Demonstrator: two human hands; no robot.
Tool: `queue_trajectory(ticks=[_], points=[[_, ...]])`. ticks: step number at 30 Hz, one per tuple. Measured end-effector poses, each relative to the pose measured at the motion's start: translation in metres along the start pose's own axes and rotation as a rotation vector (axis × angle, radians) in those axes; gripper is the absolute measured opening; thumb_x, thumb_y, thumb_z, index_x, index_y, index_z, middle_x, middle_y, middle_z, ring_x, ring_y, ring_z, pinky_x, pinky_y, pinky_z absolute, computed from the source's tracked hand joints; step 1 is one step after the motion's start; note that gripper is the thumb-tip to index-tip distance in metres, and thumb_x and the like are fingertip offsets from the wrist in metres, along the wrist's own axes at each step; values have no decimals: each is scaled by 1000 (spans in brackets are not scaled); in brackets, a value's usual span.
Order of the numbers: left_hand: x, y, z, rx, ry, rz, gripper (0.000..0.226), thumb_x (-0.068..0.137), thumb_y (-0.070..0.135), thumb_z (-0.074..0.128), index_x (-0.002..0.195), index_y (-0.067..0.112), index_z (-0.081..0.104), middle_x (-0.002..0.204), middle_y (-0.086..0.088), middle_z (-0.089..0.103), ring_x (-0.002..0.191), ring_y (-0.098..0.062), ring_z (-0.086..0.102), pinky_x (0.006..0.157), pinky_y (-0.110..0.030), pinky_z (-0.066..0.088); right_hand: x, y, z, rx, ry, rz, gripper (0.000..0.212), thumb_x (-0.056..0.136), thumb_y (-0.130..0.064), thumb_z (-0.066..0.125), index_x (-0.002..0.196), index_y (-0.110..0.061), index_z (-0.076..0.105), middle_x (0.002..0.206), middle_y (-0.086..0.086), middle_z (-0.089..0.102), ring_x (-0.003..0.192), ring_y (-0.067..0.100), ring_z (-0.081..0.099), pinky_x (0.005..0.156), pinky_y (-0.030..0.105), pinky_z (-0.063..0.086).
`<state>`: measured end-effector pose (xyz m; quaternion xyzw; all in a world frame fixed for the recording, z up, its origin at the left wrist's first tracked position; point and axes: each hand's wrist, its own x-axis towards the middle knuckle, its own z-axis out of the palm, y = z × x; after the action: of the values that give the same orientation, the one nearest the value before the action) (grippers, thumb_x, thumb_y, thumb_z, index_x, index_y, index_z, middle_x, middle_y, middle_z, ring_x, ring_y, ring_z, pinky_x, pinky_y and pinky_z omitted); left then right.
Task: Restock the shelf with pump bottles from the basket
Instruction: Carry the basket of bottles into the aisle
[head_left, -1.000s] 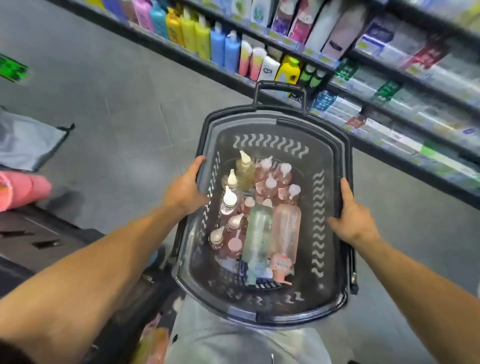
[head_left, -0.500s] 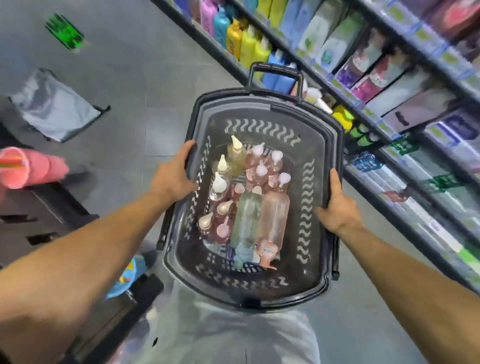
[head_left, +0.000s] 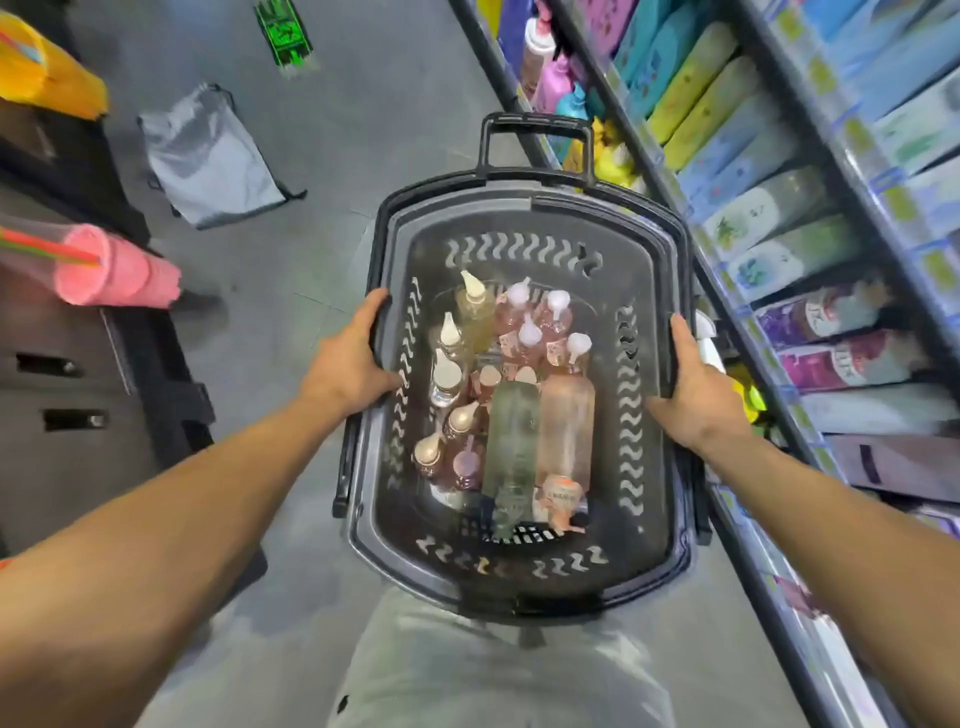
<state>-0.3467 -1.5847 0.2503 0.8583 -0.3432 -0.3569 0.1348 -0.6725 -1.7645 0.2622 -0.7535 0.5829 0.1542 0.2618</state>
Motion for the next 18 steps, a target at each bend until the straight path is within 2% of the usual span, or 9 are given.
queue_trajectory(ticks=[1,3,5,7,10,13,18], points=[[13,1,-1,-15,-8,-15,104,73,15,81,151,40,16,91,-8,63,77,-28,62,73,-34,50,14,-6,-5,-16,-10,-9,102,84,-23,68,154,-35,-5,92,15,58,72,28,48,66,35,43],[42,5,-5,-42,-28,-47,105,74,16,80,151,43,15,89,-10,64,79,-30,64,75,-38,54,43,-17,-15,-29,-32,2,103,85,-21,68,153,-35,-7,110,23,60,74,28,49,67,34,42],[70,9,-7,-40,-41,-67,106,73,18,81,151,44,13,100,-13,66,86,-33,64,83,-43,55,73,-26,-18,-37,-47,13,104,85,-20,69,153,-37,-8,128,24,54,83,32,55,72,35,45],[96,11,-6,-50,-59,-67,106,74,18,81,151,43,12,111,-12,65,93,-35,63,88,-45,54,98,-32,-16,-30,-53,5,107,84,-19,69,151,-39,-11,134,23,50,96,38,59,80,39,48],[129,17,2,-82,-77,-97,106,76,13,78,152,42,10,100,-10,64,85,-31,61,81,-38,51,135,-30,-9,-2,-56,0,110,83,-16,69,150,-41,-14,131,22,52,96,38,61,82,43,51],[158,21,15,-88,-59,-134,107,78,12,78,153,43,8,93,-10,62,76,-26,55,80,-37,49,178,-27,-1,31,-75,-2,111,82,-12,70,150,-38,-13,113,23,63,92,38,63,82,46,52],[216,24,57,-80,-43,-236,105,81,15,76,153,45,5,108,-18,66,93,-39,63,86,-40,49,266,-15,20,-43,-93,-25,109,82,-13,68,150,-40,-13,115,21,59,95,37,61,80,42,51]])
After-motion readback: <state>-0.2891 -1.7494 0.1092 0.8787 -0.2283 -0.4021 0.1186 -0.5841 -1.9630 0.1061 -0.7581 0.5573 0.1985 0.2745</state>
